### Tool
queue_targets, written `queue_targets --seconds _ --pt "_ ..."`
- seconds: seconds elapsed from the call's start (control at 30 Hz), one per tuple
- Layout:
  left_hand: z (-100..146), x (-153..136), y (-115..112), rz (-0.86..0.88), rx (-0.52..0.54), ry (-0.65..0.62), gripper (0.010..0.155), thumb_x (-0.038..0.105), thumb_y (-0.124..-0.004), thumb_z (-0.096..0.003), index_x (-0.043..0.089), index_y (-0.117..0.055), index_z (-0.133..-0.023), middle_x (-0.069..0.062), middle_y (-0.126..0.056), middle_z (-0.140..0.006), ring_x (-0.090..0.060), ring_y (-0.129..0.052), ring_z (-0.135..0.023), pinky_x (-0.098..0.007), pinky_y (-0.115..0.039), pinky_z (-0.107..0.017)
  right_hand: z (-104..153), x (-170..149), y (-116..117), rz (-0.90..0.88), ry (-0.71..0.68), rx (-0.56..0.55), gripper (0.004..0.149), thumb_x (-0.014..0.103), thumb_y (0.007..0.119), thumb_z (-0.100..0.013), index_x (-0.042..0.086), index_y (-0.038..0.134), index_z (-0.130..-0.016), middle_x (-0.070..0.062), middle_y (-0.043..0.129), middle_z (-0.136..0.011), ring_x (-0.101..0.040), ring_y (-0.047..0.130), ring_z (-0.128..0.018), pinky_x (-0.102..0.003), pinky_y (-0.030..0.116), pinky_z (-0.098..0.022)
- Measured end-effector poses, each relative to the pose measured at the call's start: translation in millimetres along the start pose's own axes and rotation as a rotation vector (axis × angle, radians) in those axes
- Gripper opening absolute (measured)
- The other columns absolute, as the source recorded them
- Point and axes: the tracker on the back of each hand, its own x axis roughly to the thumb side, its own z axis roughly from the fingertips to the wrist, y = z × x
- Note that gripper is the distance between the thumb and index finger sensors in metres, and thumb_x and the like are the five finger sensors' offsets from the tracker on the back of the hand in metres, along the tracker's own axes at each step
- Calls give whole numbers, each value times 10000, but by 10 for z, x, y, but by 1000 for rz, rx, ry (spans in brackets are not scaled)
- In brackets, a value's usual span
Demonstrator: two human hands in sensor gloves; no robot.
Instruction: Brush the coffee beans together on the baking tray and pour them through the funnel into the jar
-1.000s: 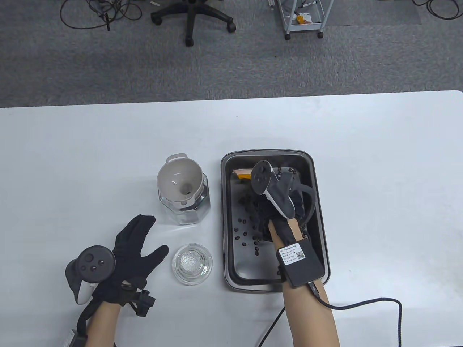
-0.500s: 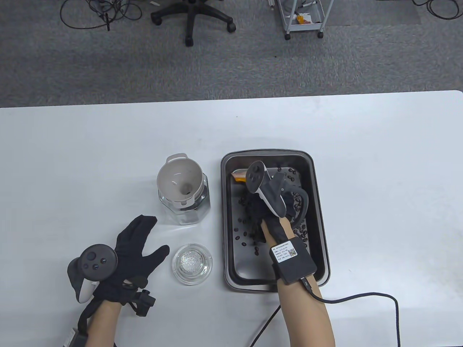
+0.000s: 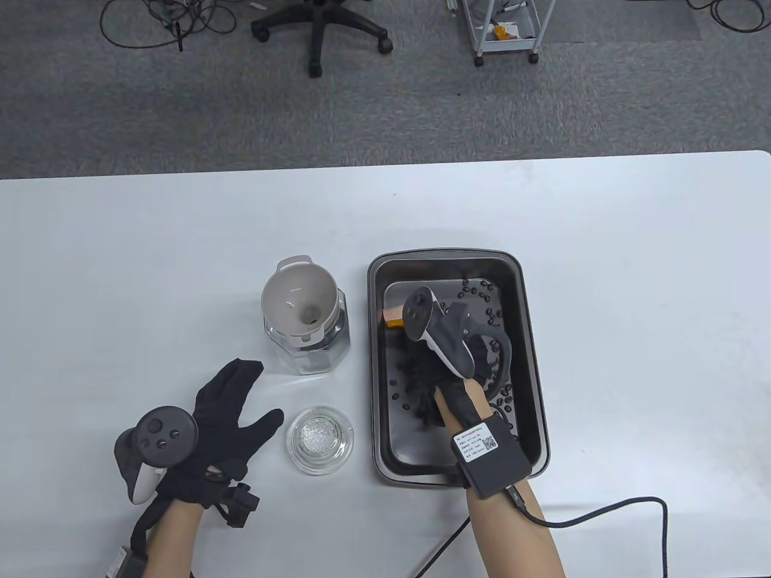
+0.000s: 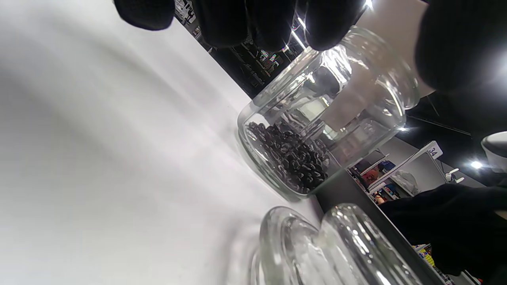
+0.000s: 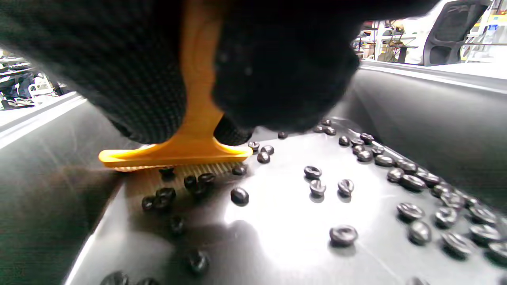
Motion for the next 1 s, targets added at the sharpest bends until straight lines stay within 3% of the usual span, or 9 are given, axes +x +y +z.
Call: queue_targets --seconds 0.4,1.0 --pt "4 1 -1 -3 -2 1 849 780 -849 -412 448 -496 -1108 36 -497 -1241 -325 -520 -1148 -633 -485 -804 305 -113 24 4 -23 42 280 475 993 -362 371 1050 -616 63 1194 -603 -98 1019 -161 -176 852 -2" --pt "9 -1 -17 -33 -14 2 849 779 -846 -415 445 -493 -1111 38 -497 -1241 -324 -519 -1149 -632 -483 -805 970 -342 101 33 -104 95 288 473 1002 -362 373 1052 -627 62 1198 -614 -102 1024 -141 -180 851 -3"
